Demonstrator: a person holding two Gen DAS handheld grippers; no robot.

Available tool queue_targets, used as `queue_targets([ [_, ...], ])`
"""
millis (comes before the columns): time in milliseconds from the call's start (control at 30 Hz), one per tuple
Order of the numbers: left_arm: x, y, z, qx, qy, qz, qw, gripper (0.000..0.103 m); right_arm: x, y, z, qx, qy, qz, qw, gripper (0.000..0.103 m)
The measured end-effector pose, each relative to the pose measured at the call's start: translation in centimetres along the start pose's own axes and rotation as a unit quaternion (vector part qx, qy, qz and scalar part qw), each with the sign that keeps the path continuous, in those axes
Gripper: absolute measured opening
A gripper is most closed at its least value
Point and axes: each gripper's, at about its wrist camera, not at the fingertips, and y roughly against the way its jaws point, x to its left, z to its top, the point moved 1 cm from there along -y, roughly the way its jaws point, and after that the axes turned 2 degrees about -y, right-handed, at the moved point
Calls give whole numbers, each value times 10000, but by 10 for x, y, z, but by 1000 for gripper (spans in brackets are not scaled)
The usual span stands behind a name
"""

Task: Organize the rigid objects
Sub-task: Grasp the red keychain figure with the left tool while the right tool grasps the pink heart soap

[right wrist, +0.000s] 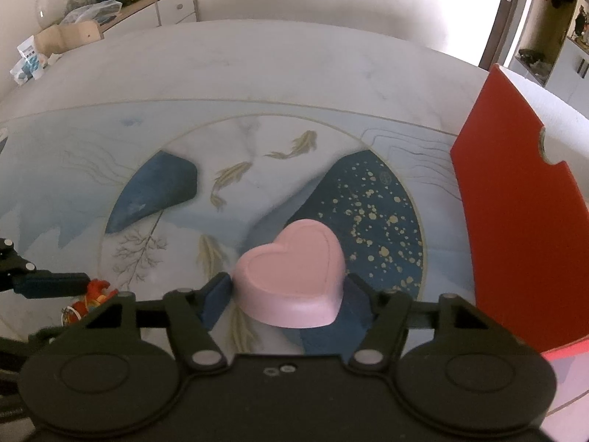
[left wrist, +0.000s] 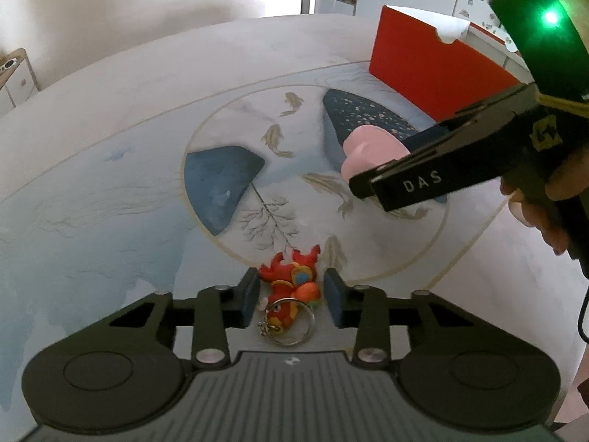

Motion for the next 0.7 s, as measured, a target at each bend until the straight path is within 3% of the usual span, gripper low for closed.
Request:
queue_targets([
  [700, -5, 4, 16, -114, 299, -38, 9995, 34, -16, 56, -13, -374, -378, 238, 9983, 64],
])
